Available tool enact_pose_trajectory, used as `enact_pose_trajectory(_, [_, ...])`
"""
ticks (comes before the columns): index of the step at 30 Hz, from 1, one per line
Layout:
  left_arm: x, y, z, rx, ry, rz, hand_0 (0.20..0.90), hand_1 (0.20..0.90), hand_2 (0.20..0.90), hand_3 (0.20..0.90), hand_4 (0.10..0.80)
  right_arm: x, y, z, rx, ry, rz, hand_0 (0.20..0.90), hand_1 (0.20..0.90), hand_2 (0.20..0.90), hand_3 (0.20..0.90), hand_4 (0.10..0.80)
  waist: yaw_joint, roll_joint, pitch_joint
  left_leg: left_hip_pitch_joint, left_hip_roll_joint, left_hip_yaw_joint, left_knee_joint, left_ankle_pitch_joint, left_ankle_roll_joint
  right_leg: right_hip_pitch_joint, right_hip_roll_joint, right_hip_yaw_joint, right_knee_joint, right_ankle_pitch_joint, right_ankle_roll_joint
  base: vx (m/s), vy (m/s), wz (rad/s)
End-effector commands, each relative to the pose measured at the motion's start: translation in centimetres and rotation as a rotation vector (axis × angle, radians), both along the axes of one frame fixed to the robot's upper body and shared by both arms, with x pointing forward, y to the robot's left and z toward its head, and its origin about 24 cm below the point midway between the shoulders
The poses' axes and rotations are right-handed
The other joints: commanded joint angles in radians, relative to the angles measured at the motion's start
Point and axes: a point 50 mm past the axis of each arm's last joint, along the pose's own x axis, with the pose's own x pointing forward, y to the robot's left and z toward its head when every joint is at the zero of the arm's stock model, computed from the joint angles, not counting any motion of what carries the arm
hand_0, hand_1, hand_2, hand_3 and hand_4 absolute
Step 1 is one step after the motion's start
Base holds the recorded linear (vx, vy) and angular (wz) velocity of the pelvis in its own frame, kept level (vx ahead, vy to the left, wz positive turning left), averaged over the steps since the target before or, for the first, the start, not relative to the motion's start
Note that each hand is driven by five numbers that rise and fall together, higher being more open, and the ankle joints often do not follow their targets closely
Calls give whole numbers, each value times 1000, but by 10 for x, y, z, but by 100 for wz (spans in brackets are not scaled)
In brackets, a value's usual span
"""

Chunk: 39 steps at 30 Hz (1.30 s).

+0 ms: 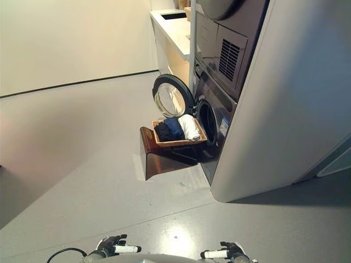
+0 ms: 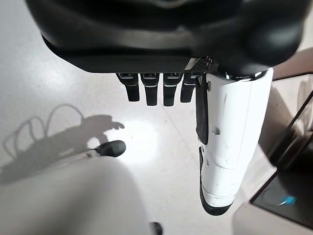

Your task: Pick up the clothes and place them into the washing machine

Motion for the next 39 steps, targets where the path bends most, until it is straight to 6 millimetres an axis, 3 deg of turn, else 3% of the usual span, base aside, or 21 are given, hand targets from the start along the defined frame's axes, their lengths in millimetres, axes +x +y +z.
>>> enact_pose_trajectory(1, [38,6,14,13,-141,21,900,900,900,900,800,13,-21,8,-80,-26,-32,900,900,900,900,800,-8,45,66,65,-11,-48,21,-79,35,-103,131,88,380,68,-40,284,76,32])
enact_pose_trajectory(5, [32,13,13,30,-131,67,900,900,900,900,800,7,-25,8,-86,-6,-52,900,900,900,900,800,-47,46,62,169,-13,-108,-21,-82,8,-166,132,79,157,57,-46,364,-43,30])
enact_pose_trajectory(6, [31,13,13,29,-130,80,900,900,900,900,800,6,-25,8,-89,0,-52,900,900,900,900,800,-56,25,55,199,-26,-119,-33,-94,-3,-193,111,78,5,99,-28,513,-172,47])
enact_pose_trajectory(8, [33,12,13,22,-144,95,900,900,900,900,800,0,-24,6,-87,18,-44,900,900,900,900,800,-85,21,55,274,-10,-150,-69,-112,-23,-209,118,75,-225,194,4,534,-170,33])
enact_pose_trajectory(11, [33,9,13,13,-152,96,900,900,900,900,800,-10,-22,3,-80,48,-23,900,900,900,900,800,-113,27,44,339,29,-175,-88,-125,-46,-217,172,122,-293,242,10,443,-172,36])
enact_pose_trajectory(12, [32,8,13,15,-151,97,900,900,900,900,800,-15,-20,2,-72,59,-21,900,900,900,900,800,-135,23,32,357,44,-195,-72,-109,-53,-220,201,183,-267,246,2,475,-231,61])
enact_pose_trajectory(14, [30,4,11,4,-155,110,900,900,900,900,800,-18,-17,1,-67,72,-11,900,900,900,900,800,-130,30,12,362,83,-205,-18,-53,-78,-198,234,194,-241,252,-21,539,-325,76])
enact_pose_trajectory(15, [31,-5,11,-27,-157,108,900,900,900,900,800,-17,-17,1,-69,61,-6,900,900,900,900,800,-128,33,4,301,107,-194,114,67,-110,-149,260,192,-246,231,-50,523,-385,63])
enact_pose_trajectory(18, [41,-12,14,-54,-190,71,900,900,900,900,800,-8,-19,3,-76,29,-7,900,900,900,900,800,-121,18,14,164,103,-162,387,184,-132,-72,261,175,-265,190,-91,261,-234,65])
enact_pose_trajectory(21, [58,-15,22,-47,-245,39,900,900,900,900,800,20,-19,10,-87,-49,29,900,900,900,900,800,-70,-25,62,-9,53,-123,682,209,-113,44,255,191,-285,140,-133,316,-322,-9])
enact_pose_trajectory(22, [59,-13,23,-43,-263,60,900,900,900,900,800,37,-16,14,-94,-95,60,900,900,900,900,800,-38,-37,77,-95,83,-62,688,186,-97,87,258,196,-273,111,-147,275,-224,-24])
enact_pose_trajectory(23, [59,-13,23,-42,-263,60,900,900,900,900,800,37,-15,14,-93,-95,60,900,900,900,900,800,-39,-41,75,-98,80,-62,685,190,-97,84,255,195,-273,111,-147,463,-203,-25])
enact_pose_trajectory(25, [55,-8,22,-24,-261,80,900,900,900,900,800,46,-14,16,-96,-128,55,900,900,900,900,800,0,-50,84,-193,87,-31,565,157,-84,142,260,218,-274,80,-147,379,-67,-2])
enact_pose_trajectory(26, [49,-4,19,-3,-240,91,900,900,900,900,800,50,-12,18,-91,-152,45,900,900,900,900,800,17,-47,82,-226,115,-7,421,162,-94,188,267,226,-282,53,-142,399,34,-11])
enact_pose_trajectory(27, [43,-2,17,17,-214,97,900,900,900,900,800,52,-11,18,-85,-163,36,900,900,900,900,800,21,-34,74,-243,136,-5,270,183,-106,202,278,232,-292,33,-140,415,34,-27])
enact_pose_trajectory(28, [43,-2,16,16,-214,97,900,900,900,900,800,51,-11,18,-86,-162,36,900,900,900,900,800,24,-38,81,-223,133,0,253,187,-106,214,273,235,-294,30,-140,360,83,-18])
enact_pose_trajectory(30, [34,0,13,33,-180,98,900,900,900,900,800,55,-11,19,-82,-184,19,900,900,900,900,800,46,-9,70,-229,154,-15,-2,256,-121,268,292,252,-309,0,-134,422,87,-13])
enact_pose_trajectory(31, [30,1,11,40,-165,103,900,900,900,900,800,55,-12,19,-83,-189,10,900,900,900,900,800,53,-2,70,-231,146,-17,-103,279,-129,297,293,263,-314,-20,-136,450,84,-22])
enact_pose_trajectory(34, [17,4,7,53,-114,103,900,900,900,900,800,53,-13,19,-78,-193,-17,900,900,900,900,800,63,14,47,-255,132,16,-165,297,-147,363,288,297,-315,-70,-135,449,117,-14])
enact_pose_trajectory(37, [8,8,5,57,-93,110,900,900,900,900,800,46,-14,17,-72,-166,-25,900,900,900,900,800,85,20,6,-231,114,-18,-152,319,-137,410,258,321,-314,-108,-124,437,176,-65])
enact_pose_trajectory(39, [9,12,6,62,-99,118,900,900,900,900,800,42,-16,16,-66,-158,-66,900,900,900,900,800,92,4,-10,-228,97,-14,-104,295,-123,430,215,324,-289,-116,-95,371,182,-93])
